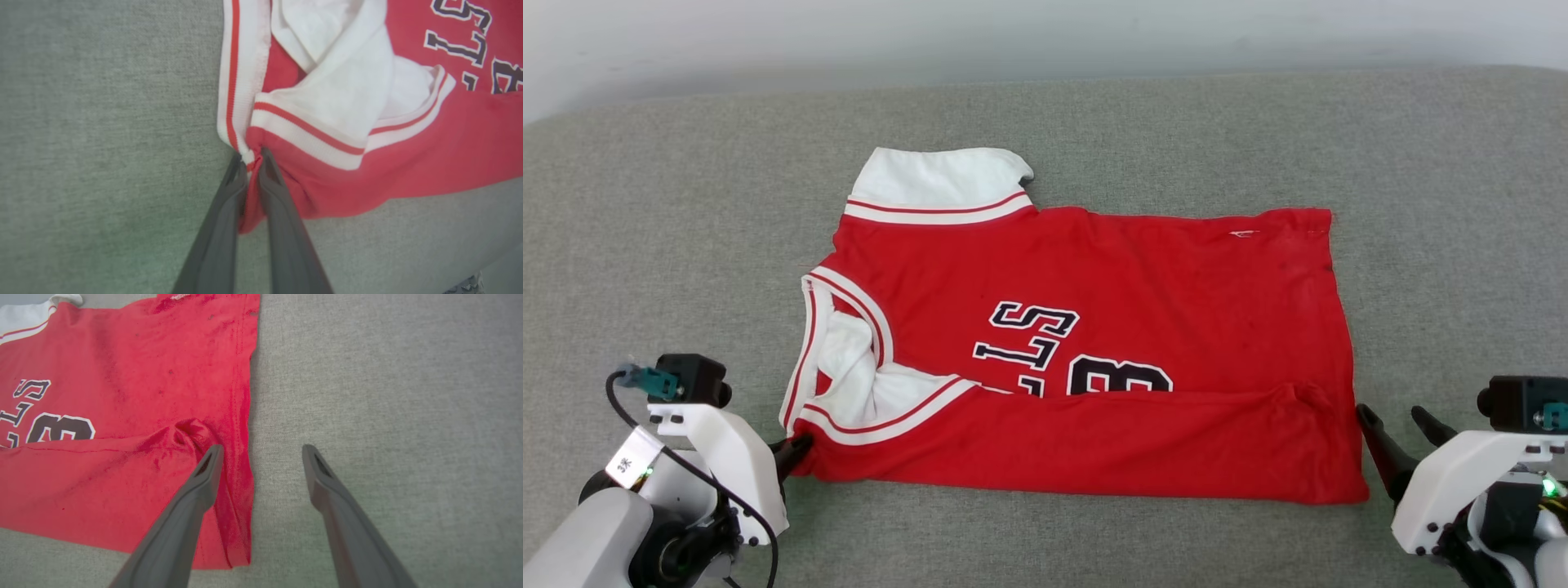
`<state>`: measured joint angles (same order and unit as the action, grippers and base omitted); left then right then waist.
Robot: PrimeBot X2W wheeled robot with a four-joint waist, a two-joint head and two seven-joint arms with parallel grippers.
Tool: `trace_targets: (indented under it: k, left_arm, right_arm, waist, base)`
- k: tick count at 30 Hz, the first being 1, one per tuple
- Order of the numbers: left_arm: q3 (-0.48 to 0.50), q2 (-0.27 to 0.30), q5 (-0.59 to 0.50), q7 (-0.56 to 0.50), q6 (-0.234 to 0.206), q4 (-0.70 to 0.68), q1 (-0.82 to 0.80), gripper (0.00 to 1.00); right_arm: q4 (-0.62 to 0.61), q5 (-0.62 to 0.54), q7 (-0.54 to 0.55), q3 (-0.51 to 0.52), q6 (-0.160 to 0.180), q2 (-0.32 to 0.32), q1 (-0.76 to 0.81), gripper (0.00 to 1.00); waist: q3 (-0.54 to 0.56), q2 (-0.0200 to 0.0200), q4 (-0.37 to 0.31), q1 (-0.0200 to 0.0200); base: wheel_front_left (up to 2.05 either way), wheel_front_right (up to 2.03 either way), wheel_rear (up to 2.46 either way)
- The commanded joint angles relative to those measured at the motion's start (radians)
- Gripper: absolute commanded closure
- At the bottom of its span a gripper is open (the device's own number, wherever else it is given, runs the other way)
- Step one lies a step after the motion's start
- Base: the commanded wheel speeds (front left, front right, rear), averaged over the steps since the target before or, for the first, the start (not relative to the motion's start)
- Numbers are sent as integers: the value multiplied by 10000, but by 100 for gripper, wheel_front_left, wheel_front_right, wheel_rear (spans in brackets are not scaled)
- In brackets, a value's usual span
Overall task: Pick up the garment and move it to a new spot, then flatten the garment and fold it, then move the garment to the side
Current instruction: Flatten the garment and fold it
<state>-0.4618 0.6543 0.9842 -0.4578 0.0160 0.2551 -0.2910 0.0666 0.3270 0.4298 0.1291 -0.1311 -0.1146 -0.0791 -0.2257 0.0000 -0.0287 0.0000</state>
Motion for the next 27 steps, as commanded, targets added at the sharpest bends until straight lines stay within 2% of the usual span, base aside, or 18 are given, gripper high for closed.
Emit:
trace_targets:
  k: [1,4,8,14,15,16,17,18,22,27]
  left_arm:
    - [28,45,-24,55,-40,-90,130,100]
    - [84,181,-149,171,-179,-589,191,100]
    - [101,261,-269,224,-402,-1179,277,100]
    - [24,222,-353,276,-517,-1600,392,100]
    - [19,200,-337,299,-504,-1633,411,100]
    - [8,173,-317,325,-478,-1650,428,100]
    - [2,161,-314,355,-463,-1660,453,100]
    - [-2,149,-311,390,-453,-1663,477,100]
    - [38,106,-303,651,-341,-1694,592,100]
    - [61,169,-408,876,-437,-1801,793,100]
  right_arm:
    - [-155,12,236,4,8,-106,73,0]
    - [-500,140,1378,-155,8,-263,143,0]
    - [-591,238,2315,-516,8,-270,6,0]
    - [443,380,3096,-1036,8,-212,-147,0]
    - [685,407,3206,-1097,8,-188,-137,51]
    - [902,442,3301,-1184,7,-174,-138,71]
    - [1075,490,3346,-1239,7,-143,-145,79]
    - [1216,554,3383,-1286,7,-127,-148,100]
    - [1302,643,3124,-1325,7,-249,-303,100]
    - [647,621,2845,-1276,8,-640,-489,100]
  waist:
    - [16,0,19,0]
    - [6,0,77,0]
    - [-76,0,147,0]
    - [-202,0,236,0]
    - [-211,0,250,0]
    - [-210,0,266,0]
    - [-207,0,279,0]
    - [-200,0,290,0]
    - [-90,0,294,0]
    - [281,0,280,0]
  base:
    - [0,0,0]
    - [0,0,0]
    - [0,0,0]
    - [0,0,0]
    - [0,0,0]
    - [0,0,0]
    - [0,0,0]
    - [0,0,0]
    - [0,0,0]
    - [0,0,0]
